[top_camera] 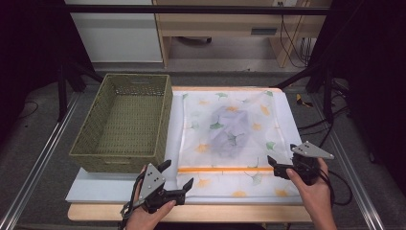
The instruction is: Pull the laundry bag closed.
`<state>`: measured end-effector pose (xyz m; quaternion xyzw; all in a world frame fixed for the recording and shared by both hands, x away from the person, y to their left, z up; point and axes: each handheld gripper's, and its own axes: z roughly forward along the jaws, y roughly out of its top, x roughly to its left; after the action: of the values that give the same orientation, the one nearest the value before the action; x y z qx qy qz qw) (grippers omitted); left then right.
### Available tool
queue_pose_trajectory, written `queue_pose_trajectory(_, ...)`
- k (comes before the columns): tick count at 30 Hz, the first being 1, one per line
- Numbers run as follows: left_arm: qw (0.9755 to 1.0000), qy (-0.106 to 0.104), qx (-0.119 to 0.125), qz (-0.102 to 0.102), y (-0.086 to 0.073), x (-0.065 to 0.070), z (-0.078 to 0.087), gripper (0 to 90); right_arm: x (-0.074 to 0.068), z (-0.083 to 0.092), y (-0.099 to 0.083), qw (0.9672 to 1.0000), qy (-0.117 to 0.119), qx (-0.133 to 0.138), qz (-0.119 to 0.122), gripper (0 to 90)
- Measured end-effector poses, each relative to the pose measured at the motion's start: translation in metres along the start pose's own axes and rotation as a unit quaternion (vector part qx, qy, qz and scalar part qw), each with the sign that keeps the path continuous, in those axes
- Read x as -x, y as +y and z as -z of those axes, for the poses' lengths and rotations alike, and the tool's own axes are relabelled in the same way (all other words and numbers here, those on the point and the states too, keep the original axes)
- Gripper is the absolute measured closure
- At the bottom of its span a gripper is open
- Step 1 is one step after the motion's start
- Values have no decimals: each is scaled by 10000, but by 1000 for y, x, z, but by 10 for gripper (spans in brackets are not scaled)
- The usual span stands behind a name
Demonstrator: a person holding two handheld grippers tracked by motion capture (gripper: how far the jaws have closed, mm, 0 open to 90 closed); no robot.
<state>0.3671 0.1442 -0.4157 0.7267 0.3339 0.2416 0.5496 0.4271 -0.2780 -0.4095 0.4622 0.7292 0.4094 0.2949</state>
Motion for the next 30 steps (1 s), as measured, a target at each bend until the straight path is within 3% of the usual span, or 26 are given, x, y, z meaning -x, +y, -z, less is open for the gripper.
queue_pose_trajectory(5,9999,0,-17,105,-1,-2,11,114,3,2,-2,10000,-62,4,-69,91)
queue_pose_trajectory(10,9998,147,96,124,-2,-5,24,114,7,2,-7,9998,-147,-47,-112,101)
queue_pose_trajectory(22,9975,690,78,161,-6,-21,52,120,18,3,-16,9993,-309,-144,-176,113)
queue_pose_trajectory(27,9939,1053,-112,291,-8,-35,58,123,21,5,-17,9990,-343,-149,-237,113)
queue_pose_trajectory(30,9901,1297,-356,411,-11,-42,59,130,23,5,-19,9989,-369,-181,-233,112)
